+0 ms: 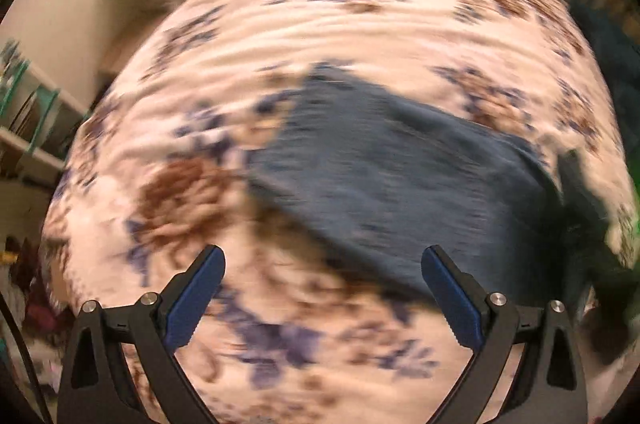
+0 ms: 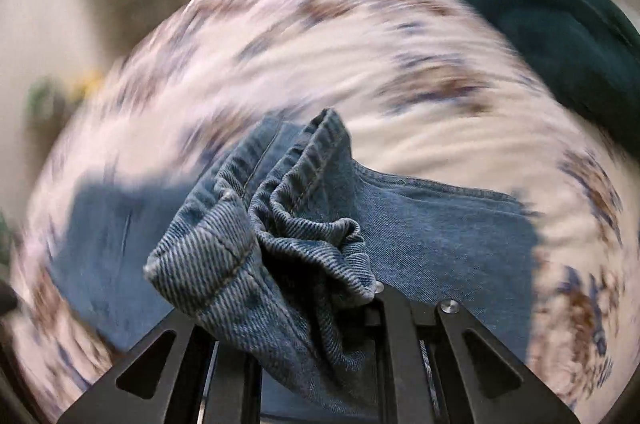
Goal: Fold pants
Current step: 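Fold the held leg end over onto the back pocket with the right gripper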
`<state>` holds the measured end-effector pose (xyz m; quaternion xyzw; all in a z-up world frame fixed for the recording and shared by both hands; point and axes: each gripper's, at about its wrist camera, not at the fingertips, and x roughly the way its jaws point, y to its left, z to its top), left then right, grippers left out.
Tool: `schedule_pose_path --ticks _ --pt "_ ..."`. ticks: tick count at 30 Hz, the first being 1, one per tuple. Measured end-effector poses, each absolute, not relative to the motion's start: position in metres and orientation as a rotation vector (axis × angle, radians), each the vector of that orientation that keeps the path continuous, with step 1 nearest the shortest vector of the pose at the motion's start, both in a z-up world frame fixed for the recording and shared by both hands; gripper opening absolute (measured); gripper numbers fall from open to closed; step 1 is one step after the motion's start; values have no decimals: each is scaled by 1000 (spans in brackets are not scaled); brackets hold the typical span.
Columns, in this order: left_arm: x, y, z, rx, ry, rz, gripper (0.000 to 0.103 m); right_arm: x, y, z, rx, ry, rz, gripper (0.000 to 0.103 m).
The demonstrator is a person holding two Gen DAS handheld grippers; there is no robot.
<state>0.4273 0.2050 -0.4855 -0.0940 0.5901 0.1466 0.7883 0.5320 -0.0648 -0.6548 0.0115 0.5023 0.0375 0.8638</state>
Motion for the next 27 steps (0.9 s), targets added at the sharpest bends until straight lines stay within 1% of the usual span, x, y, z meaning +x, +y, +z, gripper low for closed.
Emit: schedule_pose_path --ticks 2,5,10,13,14,15,16,17,20,23,25,27 --pt "417 232 -495 -218 1286 364 100 526 -3 -685 -104 1103 120 14" --pt "406 257 -504 -246 1300 399 100 517 39 -712 -176 1131 128 14" --pt "403 273 -516 -268 1322 405 100 509 57 -718 -183 1155 109 14" --pt "407 270 -517 -277 1326 382 100 518 58 -725 -220 1225 100 20" --pt "410 268 -517 -280 1325 370 100 520 58 -721 -211 1258 114 24" --pt "411 263 -515 -285 1320 358 100 523 56 -717 -169 1285 155 41" --pt "413 259 -514 -291 1315 348 100 523 51 -709 -88 1312 221 70" --pt "417 254 -513 -296 1314 331 100 521 38 -695 48 1326 287 78" --pt "433 231 -512 -307 1313 257 100 510 -16 -649 292 1283 325 79" --pt "458 199 -515 -290 1320 173 100 494 -82 -628 299 1271 123 79" --pt "480 173 -521 -278 1320 123 100 489 -121 -637 245 1316 -51 79" --pt "502 142 -531 -225 1324 84 100 482 -156 -662 202 1378 -182 79"
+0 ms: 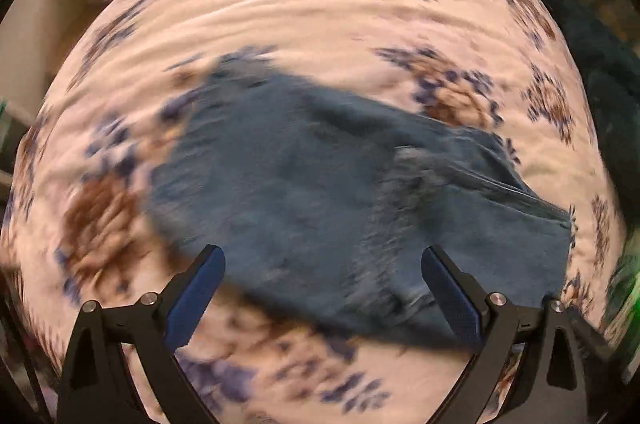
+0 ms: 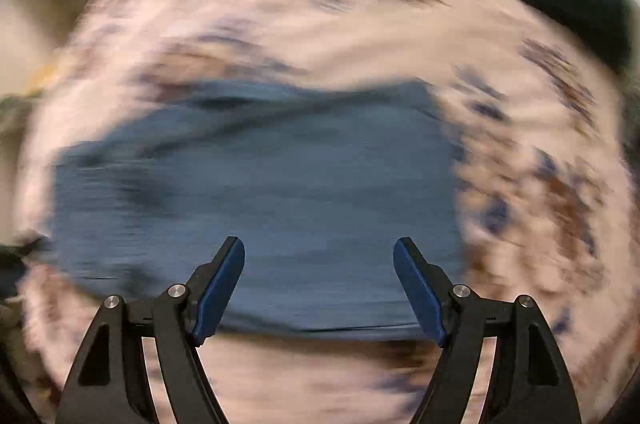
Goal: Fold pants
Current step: 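Fold the held leg end over onto the back pocket with the right gripper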
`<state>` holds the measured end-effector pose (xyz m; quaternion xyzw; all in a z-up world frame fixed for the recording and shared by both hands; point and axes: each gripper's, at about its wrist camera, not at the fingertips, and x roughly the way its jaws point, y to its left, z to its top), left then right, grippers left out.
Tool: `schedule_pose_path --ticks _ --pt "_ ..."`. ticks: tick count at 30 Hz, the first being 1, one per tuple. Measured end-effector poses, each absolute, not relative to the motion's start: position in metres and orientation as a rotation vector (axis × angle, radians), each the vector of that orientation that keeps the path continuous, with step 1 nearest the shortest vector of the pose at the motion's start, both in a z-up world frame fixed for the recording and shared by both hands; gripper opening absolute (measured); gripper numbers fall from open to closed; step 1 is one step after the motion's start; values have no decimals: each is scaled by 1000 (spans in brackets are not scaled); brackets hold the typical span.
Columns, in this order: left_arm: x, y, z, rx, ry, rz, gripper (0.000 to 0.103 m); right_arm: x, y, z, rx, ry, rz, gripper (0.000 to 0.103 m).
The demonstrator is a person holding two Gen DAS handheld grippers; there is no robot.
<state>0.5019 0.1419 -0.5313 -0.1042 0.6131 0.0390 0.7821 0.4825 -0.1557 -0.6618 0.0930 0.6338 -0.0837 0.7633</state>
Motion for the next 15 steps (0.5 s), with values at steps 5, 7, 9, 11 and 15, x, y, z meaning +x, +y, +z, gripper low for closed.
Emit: schedule_pose_path --ticks 5,7,9,11,15 --pt "520 70 -585 99 1408 20 100 448 -201 -719 181 1557 -286 79" --pt "504 65 -608 187 1460 8 101 433 -210 -723 215 1567 -289 80" --pt "486 76 -617 182 1481 6 101 418 -223 -728 296 1571 -289 81" --pt "474 89 -615 150 1483 14 103 410 -234 -734 398 1582 -282 81" --pt "472 104 -608 84 1499 30 103 408 -246 -729 483 1573 -276 81"
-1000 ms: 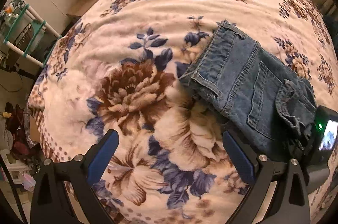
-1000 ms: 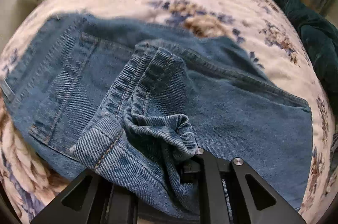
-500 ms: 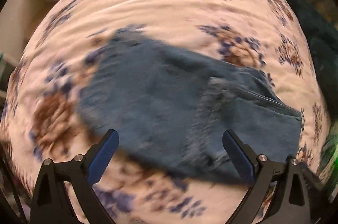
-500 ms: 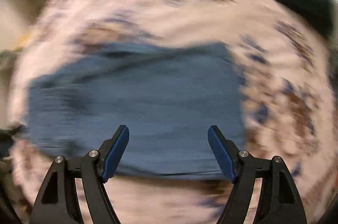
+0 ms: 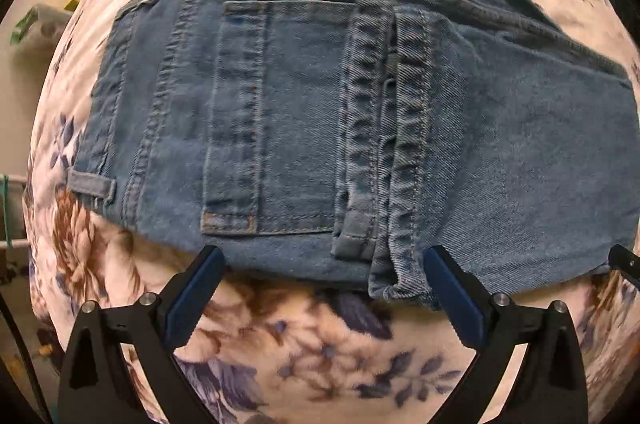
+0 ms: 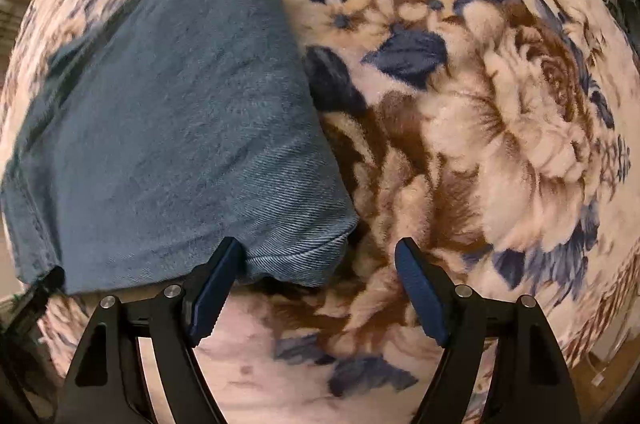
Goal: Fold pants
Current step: 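Fold the held leg end over onto the back pocket with the right gripper, then open the right gripper and withdraw both grippers from the folded jeans, then grasp the waistband edge of the folded blue jeans with the left gripper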
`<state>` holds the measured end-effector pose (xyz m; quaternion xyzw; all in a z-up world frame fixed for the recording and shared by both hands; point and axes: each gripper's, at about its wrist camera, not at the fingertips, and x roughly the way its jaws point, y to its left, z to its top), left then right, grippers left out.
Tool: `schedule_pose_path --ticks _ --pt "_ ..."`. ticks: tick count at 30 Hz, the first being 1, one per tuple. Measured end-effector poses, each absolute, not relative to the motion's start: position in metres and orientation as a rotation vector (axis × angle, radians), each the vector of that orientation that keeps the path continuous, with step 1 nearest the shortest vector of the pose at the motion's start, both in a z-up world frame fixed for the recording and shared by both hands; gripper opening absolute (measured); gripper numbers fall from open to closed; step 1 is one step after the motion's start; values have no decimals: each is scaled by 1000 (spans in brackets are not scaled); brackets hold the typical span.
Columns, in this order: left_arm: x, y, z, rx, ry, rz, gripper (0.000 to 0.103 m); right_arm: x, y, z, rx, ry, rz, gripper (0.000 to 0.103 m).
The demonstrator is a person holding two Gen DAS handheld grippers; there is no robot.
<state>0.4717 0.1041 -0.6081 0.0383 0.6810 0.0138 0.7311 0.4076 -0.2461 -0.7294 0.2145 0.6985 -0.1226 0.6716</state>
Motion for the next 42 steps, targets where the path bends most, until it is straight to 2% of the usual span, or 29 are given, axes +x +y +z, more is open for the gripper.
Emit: schedule_pose_path --ticks 3,7,10,11,14,19,21,22,31,36,39,42 --pt "478 111 -596 48 1490 54 103 409 -258 -710 542 1528 -261 81" --pt "501 128 -568 -150 1418 30 102 412 -268 -690 559 1496 -251 81" --pt "533 129 -571 -233 1423 -29 98 414 -268 -684 559 1484 -253 81" --pt "545 127 -575 -229 1438 -36 85 424 -268 -684 551 1480 -258 81" --pt "557 112 -575 -236 1441 -87 67 442 -272 -684 538 1457 -271 81" --pt "567 81 -589 -120 1459 -189 62 472 -267 -687 520 1440 -269 81" --pt "571 72 -600 -64 1470 -197 40 480 -262 -691 500 1448 -265 81" --pt "570 69 -602 -48 1463 -208 19 484 -258 -693 488 1452 -265 81" --pt "565 67 -569 24 1270 -209 15 498 -247 -698 442 1450 -248 81" --pt "584 69 -589 23 1336 -196 16 504 -245 -700 440 1463 -239 81" --pt "586 78 -587 -50 1363 -182 25 507 -244 -704 443 1489 -229 81" --pt "571 107 -572 -211 1362 -159 42 505 -246 -703 467 1486 -223 81"
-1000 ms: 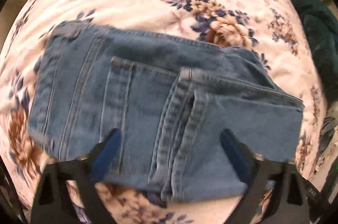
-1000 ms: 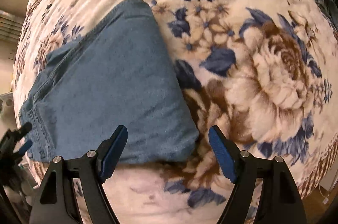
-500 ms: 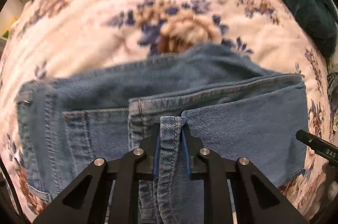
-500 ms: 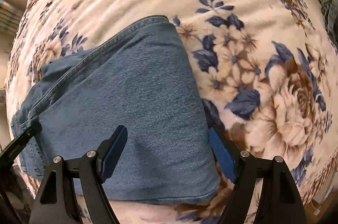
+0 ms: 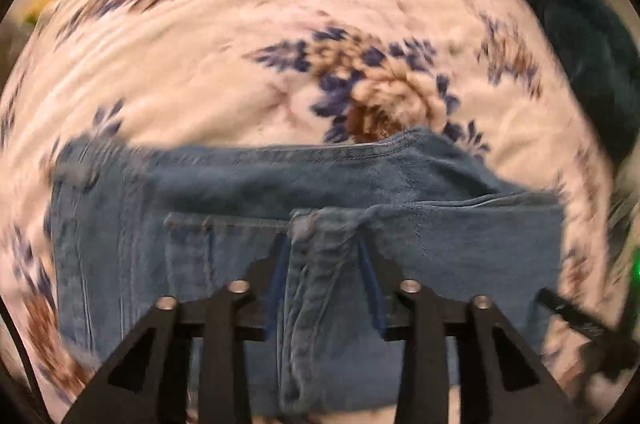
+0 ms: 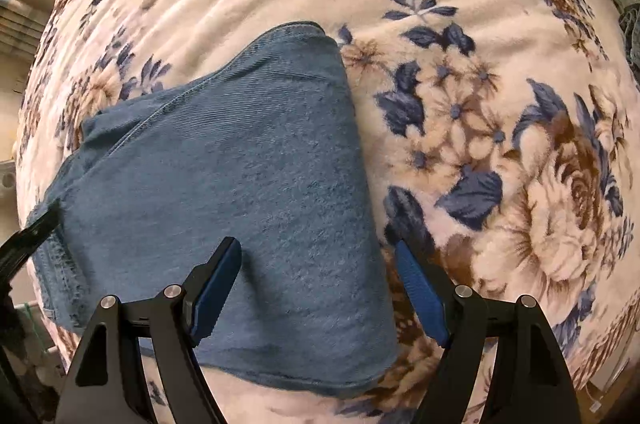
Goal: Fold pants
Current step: 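Grasp the waistband edge of the folded blue jeans with the left gripper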
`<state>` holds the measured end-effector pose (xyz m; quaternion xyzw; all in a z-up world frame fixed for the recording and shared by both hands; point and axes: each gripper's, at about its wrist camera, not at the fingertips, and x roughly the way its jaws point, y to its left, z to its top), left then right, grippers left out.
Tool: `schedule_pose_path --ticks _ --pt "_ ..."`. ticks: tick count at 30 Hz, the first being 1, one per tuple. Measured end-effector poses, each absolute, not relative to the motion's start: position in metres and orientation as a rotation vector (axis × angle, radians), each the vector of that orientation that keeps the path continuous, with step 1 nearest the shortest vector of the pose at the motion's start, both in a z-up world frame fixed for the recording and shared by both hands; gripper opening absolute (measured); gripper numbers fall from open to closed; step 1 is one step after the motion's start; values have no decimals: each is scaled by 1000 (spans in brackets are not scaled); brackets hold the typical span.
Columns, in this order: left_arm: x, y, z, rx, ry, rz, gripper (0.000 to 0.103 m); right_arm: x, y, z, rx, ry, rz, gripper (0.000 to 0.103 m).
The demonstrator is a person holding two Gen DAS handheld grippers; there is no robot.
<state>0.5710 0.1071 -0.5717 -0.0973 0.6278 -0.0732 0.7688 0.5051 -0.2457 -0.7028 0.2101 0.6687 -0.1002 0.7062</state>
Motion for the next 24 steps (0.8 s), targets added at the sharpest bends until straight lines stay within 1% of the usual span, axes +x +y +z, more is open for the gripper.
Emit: schedule_pose_path --ticks 1,2,3,5,9,12,14,19,22,23,24 --pt "564 117 -569 -259 1363 -142 50 501 -249 -700 481 1480 -220 81" --pt "555 127 -567 -320 1361 -127 53 497 -251 -696 500 1467 -213 81" --pt "546 135 -566 -370 1361 -115 54 493 -253 -693 507 1461 -214 81" --pt "532 134 -577 -368 1413 -100 54 485 -256 -691 515 1457 -220 82" --pt "513 107 -607 -203 1499 -85 54 467 -257 -701 486 1503 -236 82" --pt "494 87 -610 -45 1462 -85 54 450 -261 -714 487 1540 -250 82" --pt "488 80 -609 -9 1452 -82 55 441 -266 -721 501 1548 -257 82" --pt "484 78 -607 -35 1459 -84 56 436 -273 -730 541 1552 -262 82" --pt "478 93 -586 -129 1424 -68 56 442 -276 -718 534 1521 -252 82" --pt "473 102 -576 -178 1391 -65 58 445 -280 -714 528 1516 -247 82" --pt "467 112 -568 -221 1367 -56 62 447 -279 -707 521 1507 -239 84"
